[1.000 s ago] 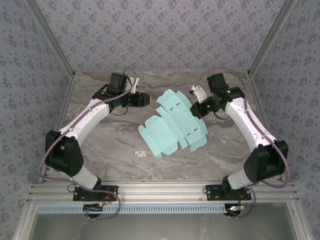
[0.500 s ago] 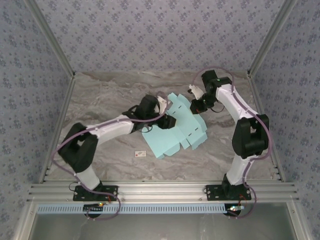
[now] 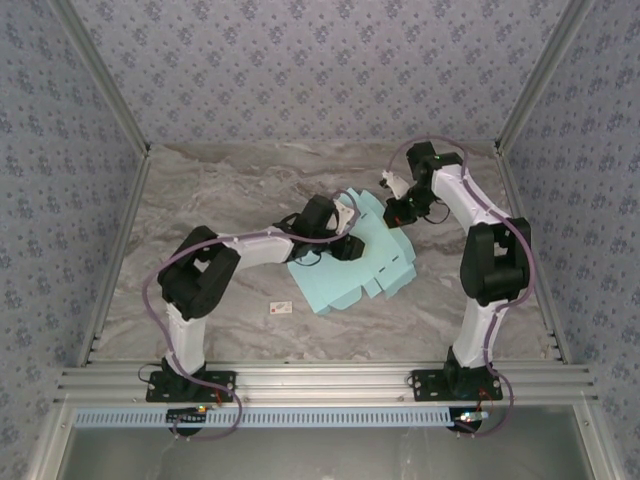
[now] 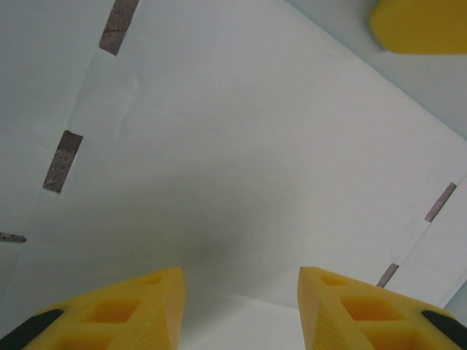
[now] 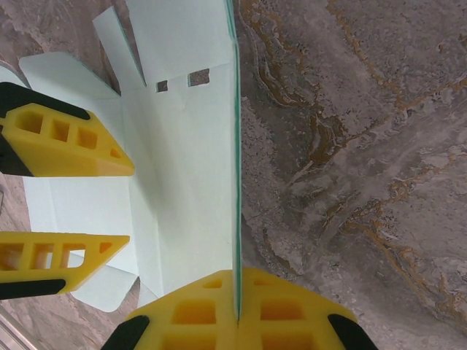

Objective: Fold the paper box

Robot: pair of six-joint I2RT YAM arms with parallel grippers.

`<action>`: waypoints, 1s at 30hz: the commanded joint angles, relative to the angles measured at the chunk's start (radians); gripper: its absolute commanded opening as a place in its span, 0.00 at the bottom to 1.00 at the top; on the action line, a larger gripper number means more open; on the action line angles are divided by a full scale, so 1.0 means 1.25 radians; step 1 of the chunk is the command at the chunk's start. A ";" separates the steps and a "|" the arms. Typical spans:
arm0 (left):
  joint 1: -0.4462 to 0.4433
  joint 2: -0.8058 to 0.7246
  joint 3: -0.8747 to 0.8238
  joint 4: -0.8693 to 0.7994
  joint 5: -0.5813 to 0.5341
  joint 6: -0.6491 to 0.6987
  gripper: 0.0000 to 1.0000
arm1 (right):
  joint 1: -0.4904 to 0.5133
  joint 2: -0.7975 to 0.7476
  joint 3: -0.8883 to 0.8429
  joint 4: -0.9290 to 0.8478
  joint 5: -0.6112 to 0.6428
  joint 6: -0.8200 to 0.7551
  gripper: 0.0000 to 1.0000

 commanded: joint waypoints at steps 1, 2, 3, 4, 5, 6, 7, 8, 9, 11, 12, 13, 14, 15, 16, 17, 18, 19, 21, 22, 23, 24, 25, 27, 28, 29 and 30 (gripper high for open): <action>-0.006 0.032 0.025 -0.003 0.017 0.005 0.44 | 0.001 0.020 0.026 -0.022 -0.009 -0.011 0.00; -0.006 0.036 0.024 -0.003 0.017 0.004 0.43 | 0.000 0.021 0.026 -0.022 -0.008 -0.011 0.00; -0.006 0.038 0.022 -0.003 0.017 0.003 0.43 | 0.001 0.022 0.026 -0.021 -0.009 -0.011 0.00; -0.006 0.041 0.021 -0.003 0.018 0.002 0.43 | 0.001 0.022 0.025 -0.020 -0.008 -0.011 0.00; -0.006 0.042 0.019 -0.003 0.020 0.002 0.43 | 0.001 0.021 0.027 -0.021 -0.008 -0.011 0.00; -0.006 0.043 0.019 -0.003 0.019 0.002 0.43 | 0.001 0.022 0.027 -0.021 -0.007 -0.011 0.00; -0.006 0.044 0.018 -0.004 0.019 0.002 0.43 | 0.001 0.022 0.027 -0.020 -0.005 -0.011 0.00; -0.008 0.045 0.017 -0.005 0.019 0.002 0.43 | 0.002 0.022 0.027 -0.020 -0.004 -0.011 0.00; -0.007 0.048 0.017 -0.006 0.020 0.002 0.43 | 0.001 0.023 0.027 -0.019 -0.004 -0.011 0.00; -0.008 0.054 0.017 -0.009 0.019 0.002 0.43 | 0.002 0.025 0.027 -0.017 -0.002 -0.009 0.00; -0.009 0.057 0.014 -0.009 0.020 0.003 0.43 | 0.001 0.025 0.027 -0.015 -0.001 -0.008 0.00; -0.009 0.060 0.009 -0.004 0.018 0.001 0.43 | 0.002 0.027 0.027 -0.015 0.001 -0.007 0.00; -0.011 0.065 0.003 0.003 0.017 -0.001 0.43 | 0.002 0.027 0.027 -0.013 0.002 -0.004 0.00; -0.012 0.071 -0.001 0.011 0.018 -0.006 0.43 | 0.002 0.028 0.026 -0.010 0.002 -0.002 0.00; -0.012 0.079 -0.006 0.021 0.019 -0.011 0.43 | 0.003 0.029 0.024 -0.006 0.004 0.002 0.00; -0.014 0.088 -0.008 0.033 0.019 -0.017 0.42 | 0.003 0.030 0.022 -0.001 0.005 0.005 0.00; -0.014 0.097 -0.011 0.042 0.020 -0.023 0.43 | 0.003 0.032 0.021 0.002 0.005 0.008 0.00; -0.015 0.107 -0.011 0.053 0.021 -0.030 0.42 | 0.004 0.036 0.019 0.005 0.007 0.010 0.00; -0.018 0.122 -0.012 0.070 0.022 -0.039 0.42 | 0.004 0.041 0.018 0.006 0.009 0.013 0.00; -0.020 0.128 -0.012 0.074 0.020 -0.042 0.42 | 0.005 0.044 0.018 0.007 0.011 0.013 0.00; -0.021 0.133 -0.012 0.077 0.017 -0.044 0.42 | 0.005 0.045 0.017 0.008 0.013 0.014 0.00; -0.021 0.134 -0.013 0.078 0.016 -0.046 0.42 | 0.005 0.047 0.016 0.007 0.015 0.014 0.00; -0.022 0.135 -0.016 0.082 0.013 -0.048 0.42 | 0.006 0.048 0.016 0.007 0.019 0.015 0.00; -0.023 0.134 -0.022 0.089 0.007 -0.052 0.42 | 0.007 0.047 0.016 0.007 0.026 0.017 0.00; -0.023 0.134 -0.027 0.091 0.006 -0.055 0.42 | 0.008 0.046 0.016 0.007 0.026 0.017 0.00; -0.023 0.133 -0.032 0.096 0.004 -0.056 0.42 | 0.009 0.044 0.017 0.007 0.028 0.019 0.00; -0.023 0.132 -0.038 0.102 0.000 -0.058 0.42 | 0.010 0.041 0.017 0.009 0.031 0.023 0.00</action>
